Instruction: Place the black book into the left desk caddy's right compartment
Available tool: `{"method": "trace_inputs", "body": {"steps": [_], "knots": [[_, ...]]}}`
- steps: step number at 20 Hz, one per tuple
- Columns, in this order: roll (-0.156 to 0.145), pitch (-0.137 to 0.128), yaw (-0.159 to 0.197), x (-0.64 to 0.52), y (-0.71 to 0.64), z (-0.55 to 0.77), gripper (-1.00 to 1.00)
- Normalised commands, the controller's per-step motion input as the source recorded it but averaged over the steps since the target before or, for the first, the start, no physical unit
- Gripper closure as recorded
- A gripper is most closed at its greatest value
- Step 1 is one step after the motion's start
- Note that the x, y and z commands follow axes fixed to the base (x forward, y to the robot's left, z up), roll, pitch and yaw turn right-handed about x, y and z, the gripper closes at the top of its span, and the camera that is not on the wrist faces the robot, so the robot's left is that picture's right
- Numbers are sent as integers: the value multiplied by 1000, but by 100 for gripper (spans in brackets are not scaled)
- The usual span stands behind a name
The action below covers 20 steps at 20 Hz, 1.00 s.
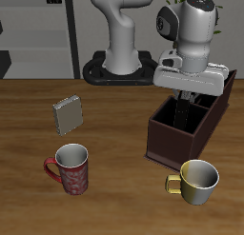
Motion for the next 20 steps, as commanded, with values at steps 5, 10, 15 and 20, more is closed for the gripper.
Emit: {"method": "trace_inputs", "body": {"steps": [5, 10, 15, 20], "knots": [[-10, 50, 21, 141, -23, -342, 100], [-19, 46, 17, 133, -58, -275, 100], [-26, 30, 22, 63, -86, -164, 100], [-43, -11, 3, -14, -65, 31, -100]]}}
